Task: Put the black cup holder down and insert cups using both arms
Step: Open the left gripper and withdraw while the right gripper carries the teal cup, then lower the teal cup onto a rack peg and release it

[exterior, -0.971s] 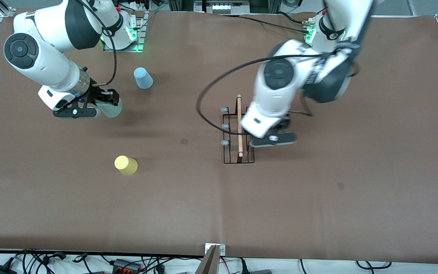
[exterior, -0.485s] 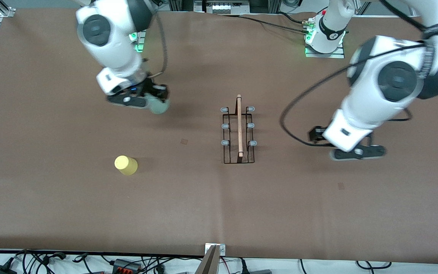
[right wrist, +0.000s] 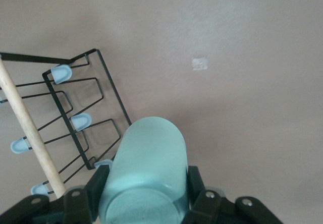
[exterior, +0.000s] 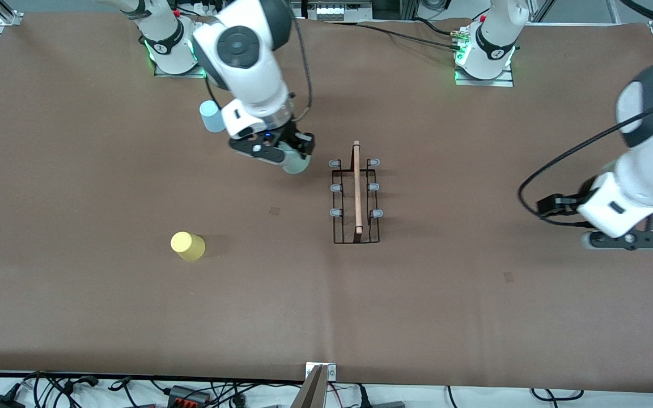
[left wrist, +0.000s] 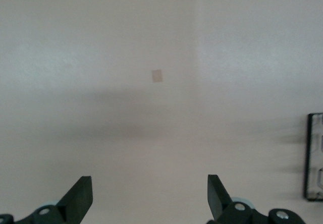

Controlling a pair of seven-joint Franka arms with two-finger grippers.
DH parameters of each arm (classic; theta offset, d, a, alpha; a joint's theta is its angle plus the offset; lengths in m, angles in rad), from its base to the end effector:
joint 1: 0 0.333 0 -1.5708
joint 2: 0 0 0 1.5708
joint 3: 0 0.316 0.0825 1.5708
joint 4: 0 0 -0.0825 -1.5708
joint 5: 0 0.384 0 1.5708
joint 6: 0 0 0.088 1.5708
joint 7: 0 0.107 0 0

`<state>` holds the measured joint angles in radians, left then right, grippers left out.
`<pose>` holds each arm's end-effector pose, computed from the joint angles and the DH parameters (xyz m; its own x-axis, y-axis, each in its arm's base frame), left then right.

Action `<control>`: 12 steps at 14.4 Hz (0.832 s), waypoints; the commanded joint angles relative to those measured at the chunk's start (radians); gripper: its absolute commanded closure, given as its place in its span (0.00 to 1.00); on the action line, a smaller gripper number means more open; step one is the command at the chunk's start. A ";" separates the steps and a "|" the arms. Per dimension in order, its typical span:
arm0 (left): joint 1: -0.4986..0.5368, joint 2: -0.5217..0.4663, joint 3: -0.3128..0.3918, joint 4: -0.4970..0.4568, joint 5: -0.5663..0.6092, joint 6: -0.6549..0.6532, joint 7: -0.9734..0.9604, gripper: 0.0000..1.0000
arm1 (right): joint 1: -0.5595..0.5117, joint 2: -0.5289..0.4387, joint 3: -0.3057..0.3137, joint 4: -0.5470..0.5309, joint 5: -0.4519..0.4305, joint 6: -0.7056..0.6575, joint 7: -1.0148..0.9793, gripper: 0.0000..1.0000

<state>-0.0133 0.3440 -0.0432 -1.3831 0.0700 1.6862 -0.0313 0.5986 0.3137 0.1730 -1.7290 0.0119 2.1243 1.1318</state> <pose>0.6595 -0.0262 0.5142 0.9987 -0.0313 -0.0390 -0.0335 -0.9979 -0.0558 0.4733 0.4479 0.4104 0.9301 -0.3666 -0.0214 -0.3668 -0.9244 -0.1044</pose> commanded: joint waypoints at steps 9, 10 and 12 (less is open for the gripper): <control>0.067 -0.155 -0.015 -0.095 -0.068 -0.054 0.054 0.00 | 0.125 0.140 -0.007 0.109 -0.055 0.040 0.138 0.89; 0.076 -0.205 -0.015 -0.166 -0.072 -0.042 0.054 0.00 | 0.127 0.149 -0.007 0.109 -0.056 0.052 0.137 0.89; 0.082 -0.323 -0.018 -0.334 -0.073 0.082 0.056 0.00 | 0.129 0.165 -0.007 0.111 -0.056 0.069 0.135 0.87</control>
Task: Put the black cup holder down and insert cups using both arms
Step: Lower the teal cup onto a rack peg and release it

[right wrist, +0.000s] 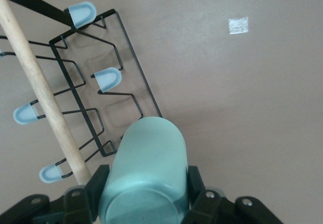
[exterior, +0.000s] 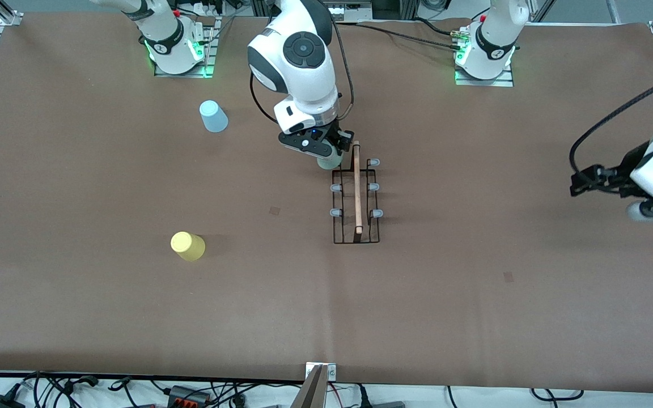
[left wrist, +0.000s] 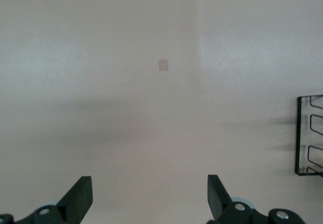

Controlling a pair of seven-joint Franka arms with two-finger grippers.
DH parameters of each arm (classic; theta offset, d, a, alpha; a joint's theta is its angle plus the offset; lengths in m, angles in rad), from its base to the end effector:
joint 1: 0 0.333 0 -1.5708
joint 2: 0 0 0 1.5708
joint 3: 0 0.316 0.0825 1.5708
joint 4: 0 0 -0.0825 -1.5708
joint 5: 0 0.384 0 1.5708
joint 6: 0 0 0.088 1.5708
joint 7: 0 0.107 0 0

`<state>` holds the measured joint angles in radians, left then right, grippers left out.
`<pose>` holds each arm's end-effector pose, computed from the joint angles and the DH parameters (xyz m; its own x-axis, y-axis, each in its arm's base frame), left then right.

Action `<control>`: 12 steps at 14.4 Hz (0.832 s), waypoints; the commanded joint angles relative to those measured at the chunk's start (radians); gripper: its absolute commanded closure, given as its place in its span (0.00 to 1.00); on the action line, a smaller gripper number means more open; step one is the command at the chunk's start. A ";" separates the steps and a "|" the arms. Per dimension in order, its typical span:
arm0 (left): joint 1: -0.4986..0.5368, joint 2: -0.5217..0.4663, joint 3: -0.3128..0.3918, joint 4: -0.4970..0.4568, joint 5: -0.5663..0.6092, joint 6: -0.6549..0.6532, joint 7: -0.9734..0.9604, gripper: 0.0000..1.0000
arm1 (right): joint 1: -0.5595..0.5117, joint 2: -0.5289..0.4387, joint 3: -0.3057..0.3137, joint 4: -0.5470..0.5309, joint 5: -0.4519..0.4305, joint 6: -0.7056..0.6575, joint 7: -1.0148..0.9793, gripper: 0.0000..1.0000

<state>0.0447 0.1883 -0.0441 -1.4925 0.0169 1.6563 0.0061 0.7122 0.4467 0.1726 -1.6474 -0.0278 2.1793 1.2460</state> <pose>0.6162 0.0044 0.5588 0.9997 -0.0064 -0.0244 -0.0066 -0.9999 -0.0084 0.4430 0.5177 0.3666 0.9338 -0.3573 -0.0182 -0.3572 -0.9283 -0.1028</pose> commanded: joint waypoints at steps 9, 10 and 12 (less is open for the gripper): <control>0.047 -0.245 -0.019 -0.306 -0.075 0.099 0.044 0.00 | 0.013 0.066 -0.008 0.029 -0.015 0.062 0.013 0.10; 0.044 -0.242 -0.017 -0.258 -0.077 0.068 0.060 0.00 | 0.006 0.066 -0.008 0.029 -0.015 0.062 0.012 0.00; 0.040 -0.201 -0.029 -0.159 -0.064 0.002 0.051 0.00 | -0.005 0.055 -0.008 0.029 -0.015 0.060 -0.005 0.00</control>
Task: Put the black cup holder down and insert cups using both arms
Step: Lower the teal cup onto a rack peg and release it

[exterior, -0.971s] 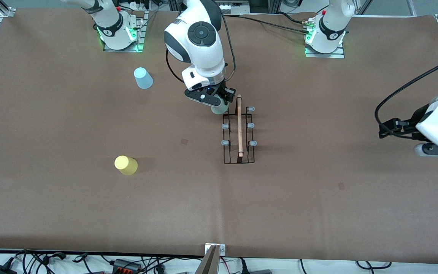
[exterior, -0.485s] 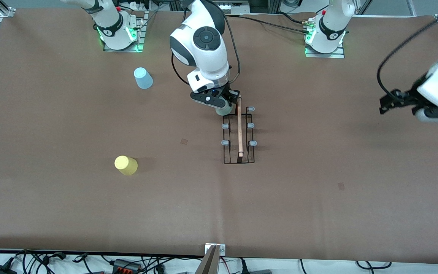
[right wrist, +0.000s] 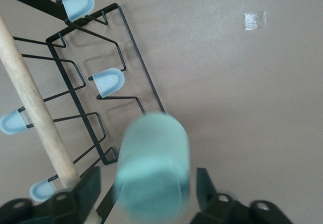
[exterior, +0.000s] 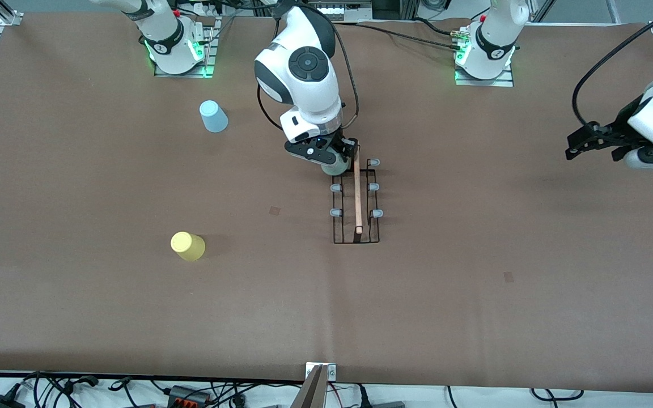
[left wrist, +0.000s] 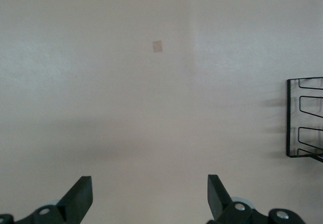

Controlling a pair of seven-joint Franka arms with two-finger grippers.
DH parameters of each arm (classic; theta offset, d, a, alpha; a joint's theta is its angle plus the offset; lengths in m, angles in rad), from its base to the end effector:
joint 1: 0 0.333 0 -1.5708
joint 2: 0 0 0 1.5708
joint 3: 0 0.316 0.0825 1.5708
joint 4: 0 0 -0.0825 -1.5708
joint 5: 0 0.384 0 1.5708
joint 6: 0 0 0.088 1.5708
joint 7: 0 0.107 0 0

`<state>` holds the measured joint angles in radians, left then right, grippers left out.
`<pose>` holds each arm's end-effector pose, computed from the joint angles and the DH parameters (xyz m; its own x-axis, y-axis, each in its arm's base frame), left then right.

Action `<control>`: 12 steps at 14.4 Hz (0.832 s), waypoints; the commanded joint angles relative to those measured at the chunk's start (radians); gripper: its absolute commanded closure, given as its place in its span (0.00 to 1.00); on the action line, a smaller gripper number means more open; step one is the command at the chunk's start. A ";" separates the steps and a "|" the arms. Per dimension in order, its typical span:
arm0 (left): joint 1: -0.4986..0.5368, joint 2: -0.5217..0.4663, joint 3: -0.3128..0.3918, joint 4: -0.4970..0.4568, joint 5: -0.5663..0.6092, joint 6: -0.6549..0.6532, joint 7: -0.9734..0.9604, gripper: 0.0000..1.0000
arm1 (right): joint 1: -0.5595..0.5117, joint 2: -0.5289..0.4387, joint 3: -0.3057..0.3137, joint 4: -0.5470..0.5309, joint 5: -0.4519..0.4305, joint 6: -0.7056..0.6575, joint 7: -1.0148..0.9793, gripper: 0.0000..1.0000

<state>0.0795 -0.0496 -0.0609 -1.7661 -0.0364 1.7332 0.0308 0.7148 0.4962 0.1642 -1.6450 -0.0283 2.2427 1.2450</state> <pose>0.5484 0.0062 0.5731 0.9998 -0.0063 0.0175 -0.0068 -0.9994 0.0325 0.4509 0.5211 0.3400 0.9314 -0.3637 -0.0166 -0.3630 -0.9241 -0.1194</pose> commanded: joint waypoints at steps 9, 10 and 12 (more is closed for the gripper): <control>0.008 0.065 -0.011 0.169 -0.002 -0.077 0.026 0.00 | -0.355 -0.205 0.000 -0.146 -0.019 -0.204 -0.618 0.00; 0.008 0.065 -0.011 0.169 -0.002 -0.077 0.026 0.00 | -0.412 -0.203 0.000 -0.160 -0.019 -0.193 -0.716 0.00; 0.006 0.065 -0.013 0.169 0.006 -0.077 0.026 0.00 | -0.504 -0.194 -0.005 -0.174 -0.021 -0.155 -0.891 0.00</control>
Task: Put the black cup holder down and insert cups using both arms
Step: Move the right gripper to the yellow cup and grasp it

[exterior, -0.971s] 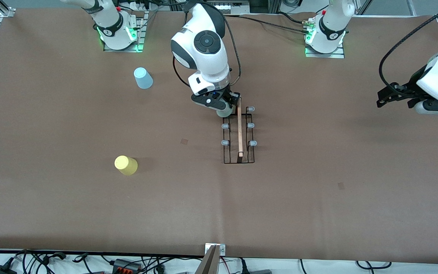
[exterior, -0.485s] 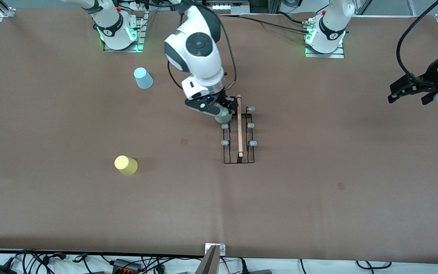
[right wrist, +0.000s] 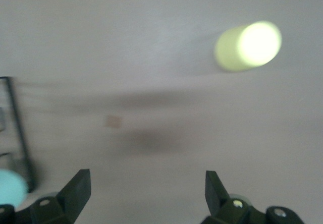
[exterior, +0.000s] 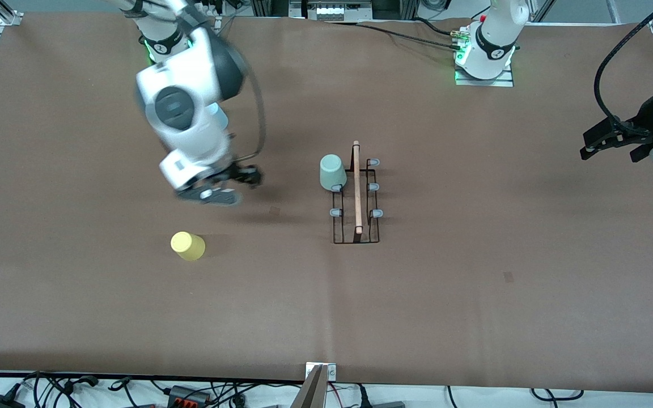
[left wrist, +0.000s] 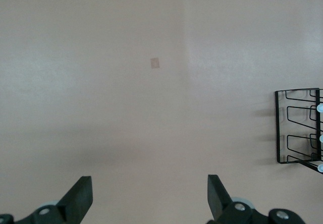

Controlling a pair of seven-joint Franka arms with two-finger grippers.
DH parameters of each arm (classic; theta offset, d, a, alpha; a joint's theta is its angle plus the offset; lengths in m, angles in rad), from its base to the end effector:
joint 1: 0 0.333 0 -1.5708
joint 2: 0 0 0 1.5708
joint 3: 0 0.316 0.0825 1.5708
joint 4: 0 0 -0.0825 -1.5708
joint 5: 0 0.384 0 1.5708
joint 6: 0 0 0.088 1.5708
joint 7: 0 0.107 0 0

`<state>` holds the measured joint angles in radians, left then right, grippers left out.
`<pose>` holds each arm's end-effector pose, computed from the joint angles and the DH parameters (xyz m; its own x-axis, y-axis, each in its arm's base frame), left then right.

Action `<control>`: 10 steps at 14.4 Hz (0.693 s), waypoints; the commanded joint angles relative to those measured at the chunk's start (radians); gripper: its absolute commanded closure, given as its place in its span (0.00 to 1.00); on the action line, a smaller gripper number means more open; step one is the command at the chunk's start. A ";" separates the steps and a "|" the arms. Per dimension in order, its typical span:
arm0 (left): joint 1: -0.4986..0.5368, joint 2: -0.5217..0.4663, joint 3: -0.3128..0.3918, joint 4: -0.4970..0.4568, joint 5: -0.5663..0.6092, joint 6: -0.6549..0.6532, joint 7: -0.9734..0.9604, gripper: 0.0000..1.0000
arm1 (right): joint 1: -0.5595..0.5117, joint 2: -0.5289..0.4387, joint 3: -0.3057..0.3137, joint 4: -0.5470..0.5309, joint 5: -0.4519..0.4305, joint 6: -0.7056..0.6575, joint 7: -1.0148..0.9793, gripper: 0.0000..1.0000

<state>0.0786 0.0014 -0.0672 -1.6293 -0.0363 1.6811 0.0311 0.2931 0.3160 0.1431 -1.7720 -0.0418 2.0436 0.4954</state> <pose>0.5645 0.0030 0.6059 0.9986 -0.0157 0.0514 -0.0175 -0.9992 0.0347 0.5785 0.2599 0.3806 0.9982 -0.0457 -0.0397 -0.0452 -0.9989 0.0124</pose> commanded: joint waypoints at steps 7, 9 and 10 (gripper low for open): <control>0.007 0.012 -0.005 0.032 0.006 -0.030 0.027 0.00 | -0.218 0.118 0.013 -0.055 -0.108 0.223 -0.351 0.00; 0.007 0.012 -0.005 0.034 0.006 -0.030 0.027 0.00 | -0.227 0.155 0.015 -0.053 -0.109 0.280 -0.365 0.00; 0.007 0.012 -0.006 0.036 0.006 -0.032 0.027 0.00 | -0.227 0.164 0.013 -0.053 -0.109 0.294 -0.365 0.00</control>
<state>0.0786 0.0014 -0.0673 -1.6266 -0.0362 1.6748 0.0318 0.0837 0.4637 0.1403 -1.8250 -0.1360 2.3025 0.1492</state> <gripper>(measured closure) 0.000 0.000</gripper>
